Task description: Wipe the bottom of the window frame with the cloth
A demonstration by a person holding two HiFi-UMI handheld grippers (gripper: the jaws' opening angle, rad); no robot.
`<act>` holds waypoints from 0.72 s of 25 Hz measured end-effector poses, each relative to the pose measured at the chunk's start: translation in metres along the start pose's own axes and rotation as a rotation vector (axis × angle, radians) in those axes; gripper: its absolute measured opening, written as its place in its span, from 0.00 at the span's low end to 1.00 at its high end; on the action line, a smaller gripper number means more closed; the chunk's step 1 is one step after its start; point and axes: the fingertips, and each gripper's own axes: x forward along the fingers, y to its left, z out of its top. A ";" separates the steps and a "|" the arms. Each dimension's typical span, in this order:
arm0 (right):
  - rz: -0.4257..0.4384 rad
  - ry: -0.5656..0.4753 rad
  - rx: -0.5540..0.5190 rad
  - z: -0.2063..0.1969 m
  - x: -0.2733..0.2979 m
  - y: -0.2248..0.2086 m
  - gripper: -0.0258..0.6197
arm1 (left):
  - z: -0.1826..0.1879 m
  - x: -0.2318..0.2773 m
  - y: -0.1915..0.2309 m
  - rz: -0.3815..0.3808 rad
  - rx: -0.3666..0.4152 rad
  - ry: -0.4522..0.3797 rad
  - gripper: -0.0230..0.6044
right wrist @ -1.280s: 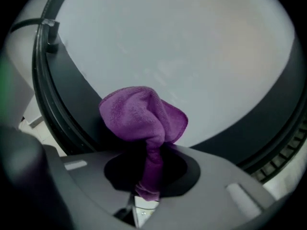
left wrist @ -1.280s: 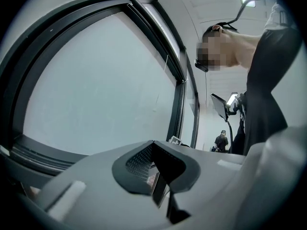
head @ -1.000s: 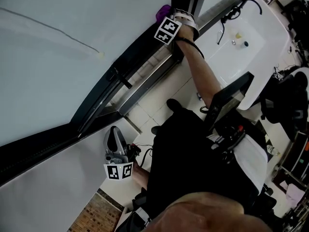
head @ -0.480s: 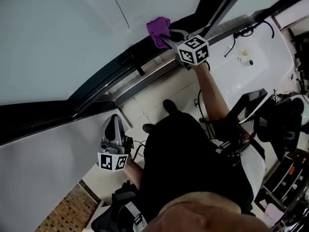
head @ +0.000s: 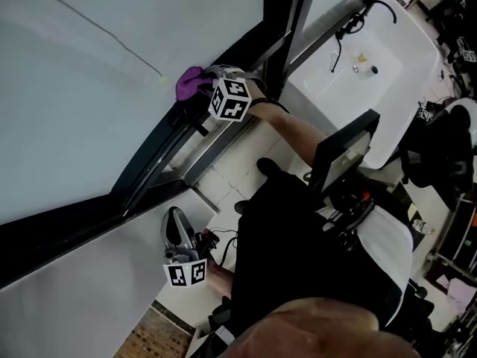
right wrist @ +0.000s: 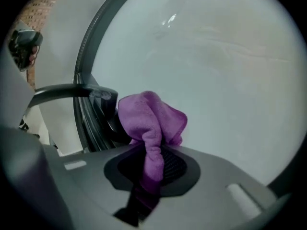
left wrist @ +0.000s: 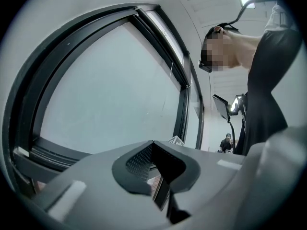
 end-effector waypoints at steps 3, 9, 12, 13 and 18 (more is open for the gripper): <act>-0.068 0.046 -0.008 -0.026 -0.009 -0.029 0.14 | 0.000 0.004 0.000 -0.010 0.003 0.003 0.02; -0.236 0.189 0.028 -0.090 -0.034 -0.108 0.14 | 0.000 0.011 -0.002 -0.032 0.001 0.016 0.02; -0.313 0.268 0.042 -0.118 -0.043 -0.142 0.14 | -0.002 0.017 -0.005 -0.052 0.000 0.019 0.02; -0.335 0.296 0.043 -0.127 -0.044 -0.151 0.14 | -0.004 0.020 -0.006 -0.059 0.001 0.020 0.02; -0.460 0.441 0.029 -0.163 -0.052 -0.189 0.14 | -0.008 0.032 -0.014 -0.077 0.003 0.029 0.02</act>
